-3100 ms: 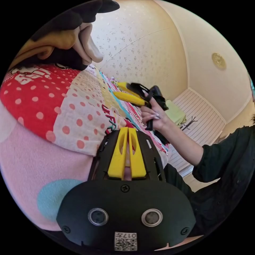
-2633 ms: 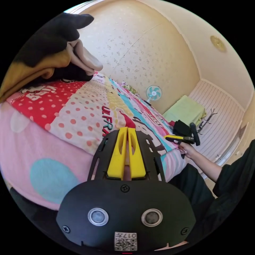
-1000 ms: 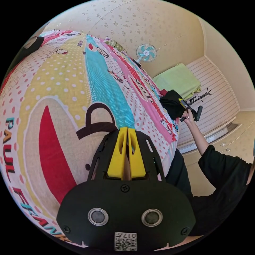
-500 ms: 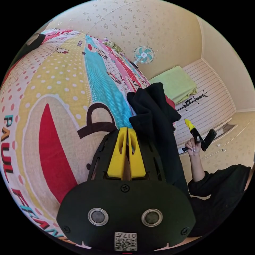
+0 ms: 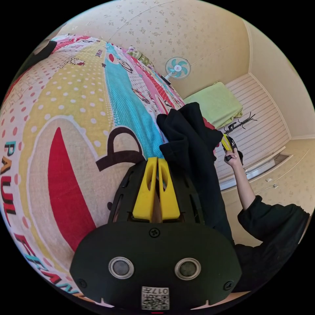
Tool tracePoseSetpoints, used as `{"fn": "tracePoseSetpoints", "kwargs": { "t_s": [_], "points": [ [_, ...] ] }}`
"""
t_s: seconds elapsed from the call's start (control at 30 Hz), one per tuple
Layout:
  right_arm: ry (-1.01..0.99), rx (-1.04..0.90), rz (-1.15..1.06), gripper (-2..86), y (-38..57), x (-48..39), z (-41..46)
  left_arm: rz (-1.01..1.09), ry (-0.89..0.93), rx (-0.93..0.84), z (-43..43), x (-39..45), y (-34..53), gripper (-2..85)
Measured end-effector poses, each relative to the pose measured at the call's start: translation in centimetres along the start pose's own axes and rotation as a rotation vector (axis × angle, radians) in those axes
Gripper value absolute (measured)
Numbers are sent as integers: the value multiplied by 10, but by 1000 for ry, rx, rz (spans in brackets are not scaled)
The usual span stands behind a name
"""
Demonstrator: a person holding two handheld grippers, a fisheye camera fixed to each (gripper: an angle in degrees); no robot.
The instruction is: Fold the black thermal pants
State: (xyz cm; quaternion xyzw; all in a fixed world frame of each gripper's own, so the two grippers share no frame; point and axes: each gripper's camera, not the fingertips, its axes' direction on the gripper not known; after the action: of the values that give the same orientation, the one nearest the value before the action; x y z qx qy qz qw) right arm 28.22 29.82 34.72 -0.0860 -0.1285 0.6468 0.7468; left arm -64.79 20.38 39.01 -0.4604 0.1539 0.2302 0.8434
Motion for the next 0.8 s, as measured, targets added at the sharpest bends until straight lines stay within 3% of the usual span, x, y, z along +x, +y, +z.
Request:
{"fn": "tracePoseSetpoints", "kwargs": {
  "t_s": [0.07, 0.17, 0.37, 0.47, 0.53, 0.63, 0.8],
  "points": [
    [19, -251, -130, 37, 21, -24, 47, -2, 3, 0, -2, 1, 2, -10],
    [171, -432, -305, 28, 89, -44, 84, -8, 31, 13, -8, 1, 9, -10],
    [-47, -631, -479, 23, 222, -64, 56, -21, 110, 86, -26, 1, 29, -9],
    [53, -754, -599, 28, 274, -68, 45, 17, 102, 141, -38, 13, 43, -5],
    [114, -790, -588, 32, 290, -60, 40, 27, 123, 301, -62, 18, 69, 7],
    [-22, -685, -485, 58, 286, -51, 9, -53, 151, 495, -91, 21, 115, 44],
    [-83, -539, -459, 113, 273, -55, 1, 80, 14, 579, -113, 75, 171, 52]
  ]
}}
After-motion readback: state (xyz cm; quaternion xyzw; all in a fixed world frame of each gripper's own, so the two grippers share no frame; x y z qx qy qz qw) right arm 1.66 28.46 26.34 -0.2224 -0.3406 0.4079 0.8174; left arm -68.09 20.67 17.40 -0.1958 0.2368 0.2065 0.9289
